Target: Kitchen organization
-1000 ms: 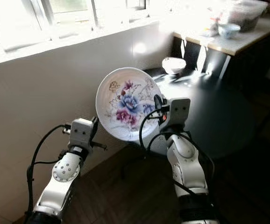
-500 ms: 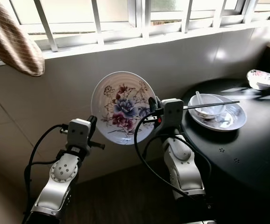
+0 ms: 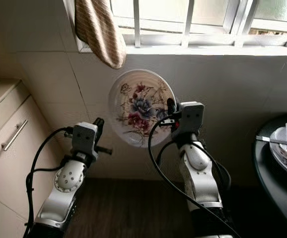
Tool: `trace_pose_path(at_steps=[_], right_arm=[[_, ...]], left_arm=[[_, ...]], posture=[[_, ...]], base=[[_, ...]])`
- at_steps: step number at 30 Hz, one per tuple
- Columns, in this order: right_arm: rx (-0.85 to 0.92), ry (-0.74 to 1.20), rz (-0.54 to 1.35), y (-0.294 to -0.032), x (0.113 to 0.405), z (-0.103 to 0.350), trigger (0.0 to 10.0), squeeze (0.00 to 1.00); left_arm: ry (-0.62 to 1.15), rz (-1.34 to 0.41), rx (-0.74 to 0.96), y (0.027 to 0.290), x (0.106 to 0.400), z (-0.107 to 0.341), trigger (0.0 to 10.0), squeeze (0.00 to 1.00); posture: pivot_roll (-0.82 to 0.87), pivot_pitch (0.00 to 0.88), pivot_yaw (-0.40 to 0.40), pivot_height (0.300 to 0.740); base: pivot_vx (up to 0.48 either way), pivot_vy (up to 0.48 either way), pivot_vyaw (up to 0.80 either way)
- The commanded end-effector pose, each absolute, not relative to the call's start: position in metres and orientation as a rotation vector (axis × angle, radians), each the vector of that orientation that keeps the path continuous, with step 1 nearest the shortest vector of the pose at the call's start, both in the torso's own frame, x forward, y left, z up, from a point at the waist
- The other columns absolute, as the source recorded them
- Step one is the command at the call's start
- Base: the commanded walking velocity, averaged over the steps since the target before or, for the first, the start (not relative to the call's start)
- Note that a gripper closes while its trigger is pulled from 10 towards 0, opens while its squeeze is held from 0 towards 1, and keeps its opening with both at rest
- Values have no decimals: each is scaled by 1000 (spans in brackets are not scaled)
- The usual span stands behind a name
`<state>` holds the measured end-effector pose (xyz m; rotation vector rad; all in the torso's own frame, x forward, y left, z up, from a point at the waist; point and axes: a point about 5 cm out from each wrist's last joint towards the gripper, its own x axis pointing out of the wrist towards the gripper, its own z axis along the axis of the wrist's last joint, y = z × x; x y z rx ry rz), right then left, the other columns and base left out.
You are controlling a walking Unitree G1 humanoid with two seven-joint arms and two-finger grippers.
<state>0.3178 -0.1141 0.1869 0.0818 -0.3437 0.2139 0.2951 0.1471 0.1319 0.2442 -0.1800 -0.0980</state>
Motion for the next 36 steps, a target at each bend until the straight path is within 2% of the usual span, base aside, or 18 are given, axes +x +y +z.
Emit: trace_pose_path(at_steps=[1,31,36], right_arm=[[67,-406,203,-116,317,198,0,0],[11,-471,166,-115,318,207,0,0],[5,-501,158,-114,318,212,0,0]], left_arm=[[-212,-101,237,141,295,137,10000,0],[-299,-3,211,152,299,152,10000,0],[-325,12,206,154,300,157,10000,0]], posture=[[122,0,15,740],[123,0,11,740],[123,0,11,740]], base=[[0,0,800],[0,0,800],[277,0,800]])
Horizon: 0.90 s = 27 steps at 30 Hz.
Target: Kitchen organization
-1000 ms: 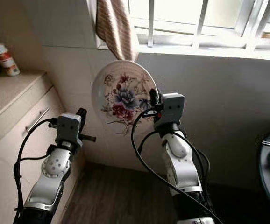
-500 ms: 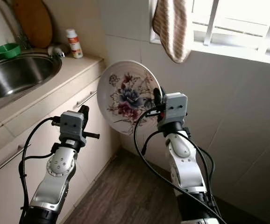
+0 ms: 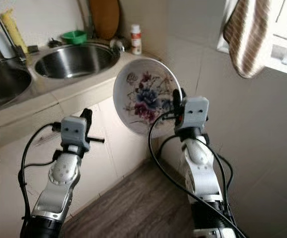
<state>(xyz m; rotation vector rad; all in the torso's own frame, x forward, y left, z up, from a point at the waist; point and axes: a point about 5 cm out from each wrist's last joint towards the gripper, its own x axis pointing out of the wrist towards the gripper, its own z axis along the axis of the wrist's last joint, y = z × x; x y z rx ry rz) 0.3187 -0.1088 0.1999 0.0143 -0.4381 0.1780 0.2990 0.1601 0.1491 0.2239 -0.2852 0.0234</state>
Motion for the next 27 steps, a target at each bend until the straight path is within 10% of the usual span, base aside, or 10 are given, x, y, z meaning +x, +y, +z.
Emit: trace_pose_path(at_steps=[1,27], right_arm=[[5,-501,158,-114,318,212,0,0],[20,-608,104,-117,324,237,0,0]], left_arm=[[-325,12,206,154,300,157,10000,0],[-368,30,200,154,301,163,10000,0]], posture=[[123,0,11,740],[133,0,8,740]], base=[[304,0,800],[355,0,523]])
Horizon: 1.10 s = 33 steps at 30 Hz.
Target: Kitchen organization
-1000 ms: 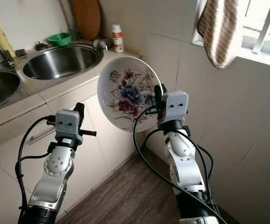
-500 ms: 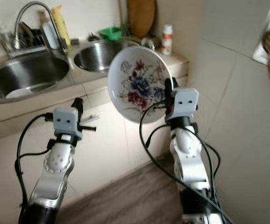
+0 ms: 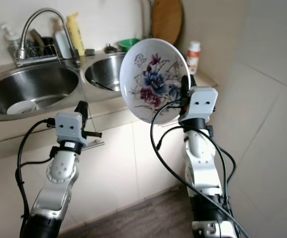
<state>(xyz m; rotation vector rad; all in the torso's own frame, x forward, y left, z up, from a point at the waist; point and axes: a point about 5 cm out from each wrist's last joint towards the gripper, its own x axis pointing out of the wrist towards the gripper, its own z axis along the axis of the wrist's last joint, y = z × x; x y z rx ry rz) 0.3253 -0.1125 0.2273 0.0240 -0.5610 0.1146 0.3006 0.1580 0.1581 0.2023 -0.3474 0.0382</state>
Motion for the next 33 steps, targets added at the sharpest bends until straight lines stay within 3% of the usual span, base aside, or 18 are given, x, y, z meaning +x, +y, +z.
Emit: trace_pose_path(at_steps=[1,5,15,23,29,33], right_arm=[[20,-609,104,-117,325,237,0,0],[33,-619,97,-118,326,240,0,0],[44,-629,84,-120,329,245,0,0],[53,-624,69,-120,332,246,0,0],[35,-602,69,-120,335,243,0,0],[55,-591,63,-121,336,243,0,0]], left_arm=[[-369,30,200,154,301,163,10000,0],[-372,28,202,154,302,163,10000,0],[-382,23,205,153,302,165,10000,0],[-384,23,205,153,302,165,10000,0],[-375,18,208,151,302,164,10000,0],[-366,18,209,150,303,163,10000,0]], posture=[[133,0,8,740],[133,0,9,740],[131,0,10,740],[135,0,12,740],[134,0,11,740],[133,0,10,740]], base=[[368,0,800],[371,0,800],[346,0,0],[326,0,750],[278,0,267],[0,0,800]])
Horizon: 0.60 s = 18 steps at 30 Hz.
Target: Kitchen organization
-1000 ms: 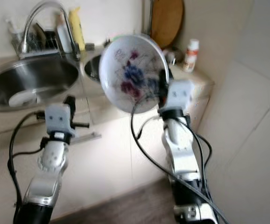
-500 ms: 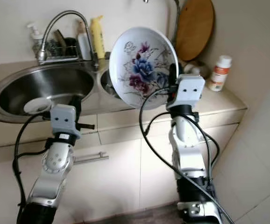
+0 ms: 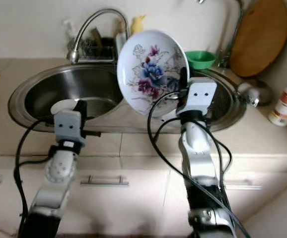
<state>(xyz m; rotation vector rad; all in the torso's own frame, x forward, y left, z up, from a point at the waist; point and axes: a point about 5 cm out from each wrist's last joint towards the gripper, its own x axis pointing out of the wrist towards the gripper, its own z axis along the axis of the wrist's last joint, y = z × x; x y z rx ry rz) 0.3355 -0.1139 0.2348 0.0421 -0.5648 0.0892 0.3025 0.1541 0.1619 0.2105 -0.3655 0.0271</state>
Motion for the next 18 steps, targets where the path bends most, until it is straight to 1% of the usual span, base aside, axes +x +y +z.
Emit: trace_pose_path(at_steps=[1,8,10,12,13,18], right_arm=[[59,-578,56,-121,339,242,0,0],[28,-536,14,-125,349,239,0,0],[-15,-472,-62,-135,359,233,0,0],[-34,-441,-97,-141,363,228,0,0],[-57,-381,-143,-150,369,219,0,0],[-120,-316,-195,-162,376,208,0,0]], left_arm=[[-365,17,208,150,303,163,10000,0],[-360,12,210,148,304,162,10000,0],[-356,10,212,148,304,161,10000,0],[-354,9,213,147,304,161,10000,0],[-352,9,214,147,304,161,10000,0],[-351,10,214,147,304,160,10000,0]], posture=[[132,0,11,740],[136,0,7,740],[138,0,5,740],[139,0,4,740],[143,0,1,740],[145,0,0,740]], base=[[0,0,0],[0,0,0],[0,0,0],[0,0,0],[0,0,0],[0,0,0]])
